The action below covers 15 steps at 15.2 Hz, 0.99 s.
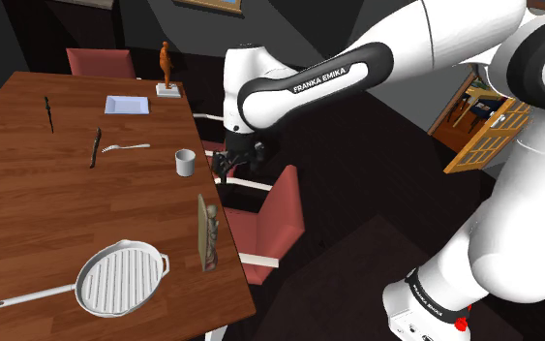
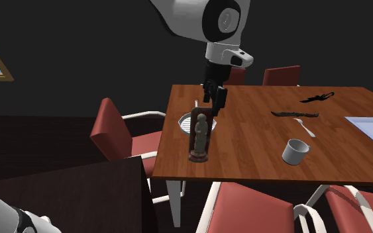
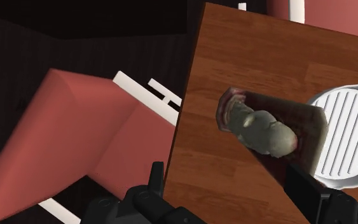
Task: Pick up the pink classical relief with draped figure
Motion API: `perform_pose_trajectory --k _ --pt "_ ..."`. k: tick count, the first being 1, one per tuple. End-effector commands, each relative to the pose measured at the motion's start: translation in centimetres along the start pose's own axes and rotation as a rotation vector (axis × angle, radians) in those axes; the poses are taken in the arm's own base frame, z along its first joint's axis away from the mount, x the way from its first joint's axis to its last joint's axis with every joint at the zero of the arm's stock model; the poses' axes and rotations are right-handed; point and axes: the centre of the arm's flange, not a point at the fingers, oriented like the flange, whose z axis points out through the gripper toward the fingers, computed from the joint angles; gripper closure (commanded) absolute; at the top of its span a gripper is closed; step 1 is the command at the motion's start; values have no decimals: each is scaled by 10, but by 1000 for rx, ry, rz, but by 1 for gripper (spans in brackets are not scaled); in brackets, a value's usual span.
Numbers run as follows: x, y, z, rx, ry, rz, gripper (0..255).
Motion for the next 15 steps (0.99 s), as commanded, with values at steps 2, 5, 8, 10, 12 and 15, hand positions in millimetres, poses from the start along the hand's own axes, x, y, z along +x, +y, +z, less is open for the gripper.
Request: perform_pose_trajectory --k 2,5,8,10,12,15 --pt "18 -29 18 5 -8 -5 0" --pt "38 -58 37 10 -16 -10 0" --pt "57 -87 57 15 -24 -14 0" --pt "59 -90 64 16 -24 -15 0" --pt "60 -91 74 16 -24 -15 0" --pt "62 -91 90 16 -24 -15 0"
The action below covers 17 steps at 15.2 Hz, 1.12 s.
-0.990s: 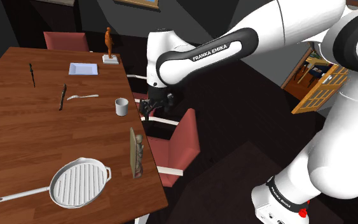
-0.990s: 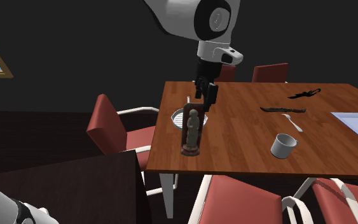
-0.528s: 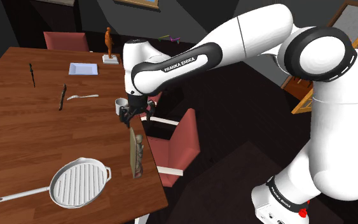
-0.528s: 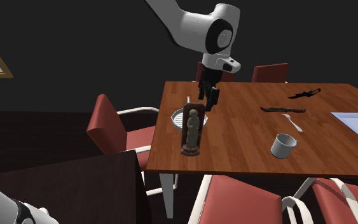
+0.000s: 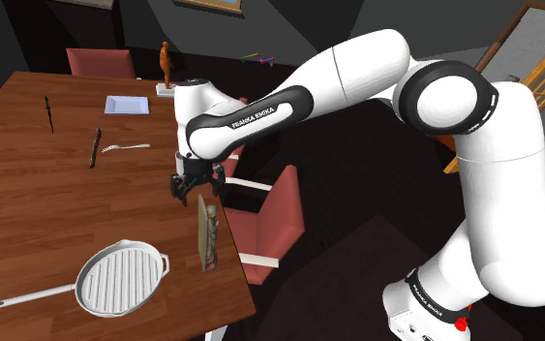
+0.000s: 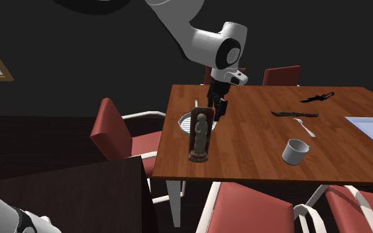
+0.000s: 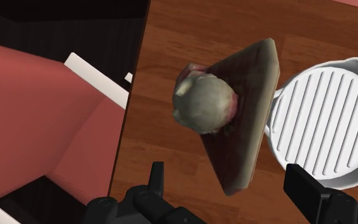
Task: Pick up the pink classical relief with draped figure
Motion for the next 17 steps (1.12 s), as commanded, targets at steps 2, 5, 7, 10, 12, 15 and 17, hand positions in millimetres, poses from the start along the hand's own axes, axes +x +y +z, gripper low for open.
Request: perform_pose_trajectory --k 2,5,7,10,12,15,17 --pt "2 0 13 0 0 0 0" --pt "2 0 13 0 0 0 255" --pt "2 0 13 0 0 0 255" --pt "2 0 13 0 0 0 255" --pt "2 0 13 0 0 0 255" --pt "0 1 3 0 0 0 255" --pt "-1 1 -8 0 0 0 255"
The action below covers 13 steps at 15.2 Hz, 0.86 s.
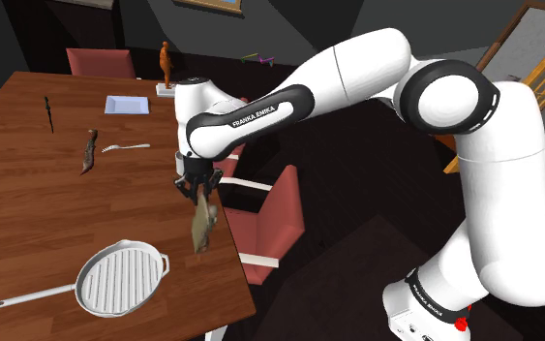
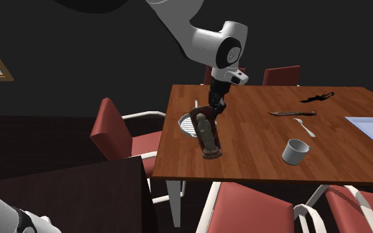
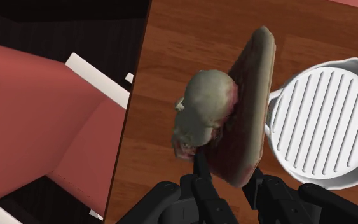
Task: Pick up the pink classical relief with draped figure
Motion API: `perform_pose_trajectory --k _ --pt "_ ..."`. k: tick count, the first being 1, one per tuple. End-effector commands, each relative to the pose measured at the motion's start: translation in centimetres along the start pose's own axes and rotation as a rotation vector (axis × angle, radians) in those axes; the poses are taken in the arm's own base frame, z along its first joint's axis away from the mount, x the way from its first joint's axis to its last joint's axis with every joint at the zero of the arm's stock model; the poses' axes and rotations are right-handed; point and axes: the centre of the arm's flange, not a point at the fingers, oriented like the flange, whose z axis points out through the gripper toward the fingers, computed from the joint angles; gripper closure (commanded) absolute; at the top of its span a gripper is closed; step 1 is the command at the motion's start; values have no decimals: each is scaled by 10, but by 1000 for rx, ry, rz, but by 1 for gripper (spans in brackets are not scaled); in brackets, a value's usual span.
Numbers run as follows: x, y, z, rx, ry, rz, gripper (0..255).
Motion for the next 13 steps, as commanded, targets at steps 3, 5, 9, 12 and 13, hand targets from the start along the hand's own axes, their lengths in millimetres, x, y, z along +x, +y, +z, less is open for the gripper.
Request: perform_pose_trajectory --k 3,5,9,12,13 --pt "-3 0 -21 1 1 0 255" --pt "-5 1 -31 1 1 0 255" --pt "-8 1 -52 1 1 0 255" --pt "-9 2 -63 1 1 0 255" --pt "-9 2 -63 1 1 0 255"
